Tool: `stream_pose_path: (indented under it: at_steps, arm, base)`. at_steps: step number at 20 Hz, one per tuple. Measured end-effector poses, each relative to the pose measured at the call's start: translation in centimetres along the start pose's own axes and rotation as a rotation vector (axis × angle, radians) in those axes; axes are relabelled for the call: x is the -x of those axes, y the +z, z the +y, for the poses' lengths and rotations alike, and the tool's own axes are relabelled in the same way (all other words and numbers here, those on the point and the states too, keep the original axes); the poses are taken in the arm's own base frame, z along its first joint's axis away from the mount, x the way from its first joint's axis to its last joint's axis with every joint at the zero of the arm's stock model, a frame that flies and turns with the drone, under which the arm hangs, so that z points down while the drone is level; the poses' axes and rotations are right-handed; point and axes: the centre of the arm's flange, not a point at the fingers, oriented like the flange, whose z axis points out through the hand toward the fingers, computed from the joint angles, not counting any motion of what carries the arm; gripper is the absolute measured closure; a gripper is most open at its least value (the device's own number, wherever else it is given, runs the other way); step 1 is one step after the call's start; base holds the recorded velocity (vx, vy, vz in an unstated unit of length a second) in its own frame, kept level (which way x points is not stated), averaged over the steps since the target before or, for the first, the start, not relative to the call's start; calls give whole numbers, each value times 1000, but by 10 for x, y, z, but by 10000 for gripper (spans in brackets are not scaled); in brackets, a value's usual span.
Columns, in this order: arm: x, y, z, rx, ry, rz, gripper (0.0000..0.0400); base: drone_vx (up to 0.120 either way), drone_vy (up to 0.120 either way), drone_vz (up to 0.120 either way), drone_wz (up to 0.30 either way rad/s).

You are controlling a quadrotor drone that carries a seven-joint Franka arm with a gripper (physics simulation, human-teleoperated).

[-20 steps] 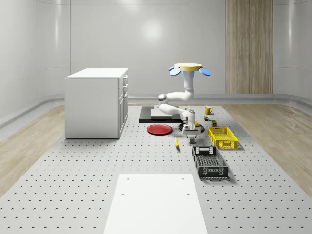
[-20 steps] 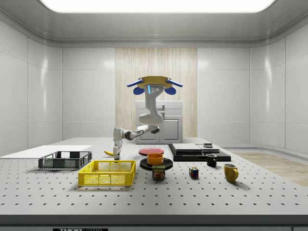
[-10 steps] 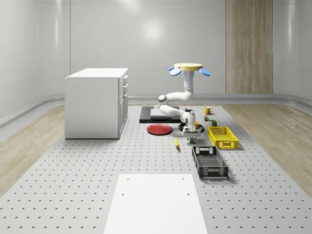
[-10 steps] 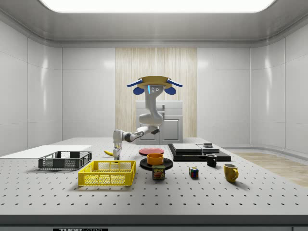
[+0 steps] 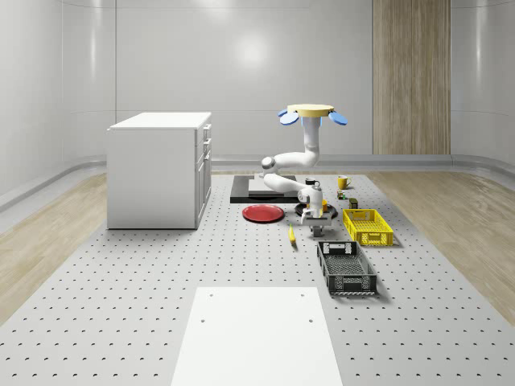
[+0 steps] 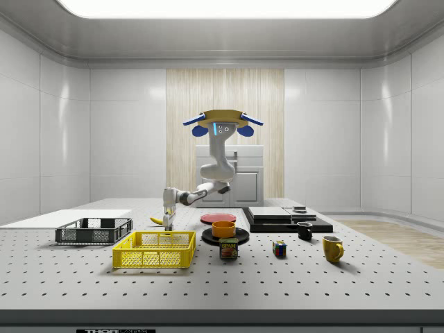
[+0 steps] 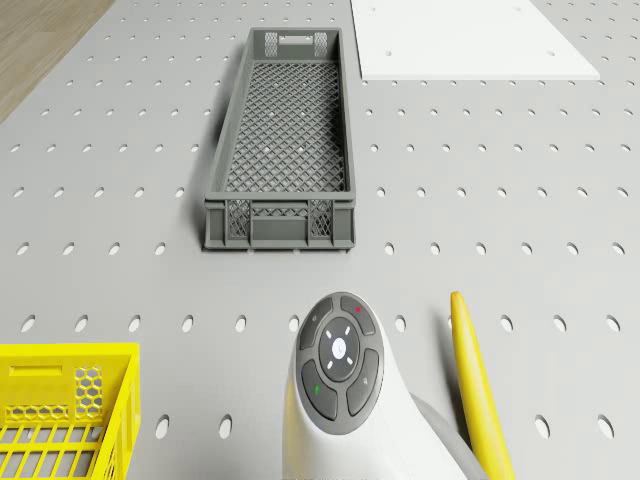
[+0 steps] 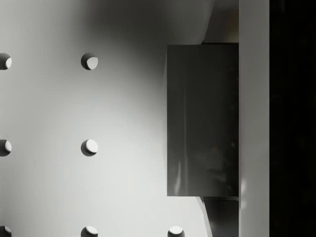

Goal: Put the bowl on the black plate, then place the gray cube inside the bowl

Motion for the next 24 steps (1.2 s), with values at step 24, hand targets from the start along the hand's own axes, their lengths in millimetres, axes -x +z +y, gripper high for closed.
stream_pose_path:
  at_steps: [24]
  arm:
    - [0, -37, 0, 0, 0, 0, 150]
  base:
    - [-30, 22, 65, 0]
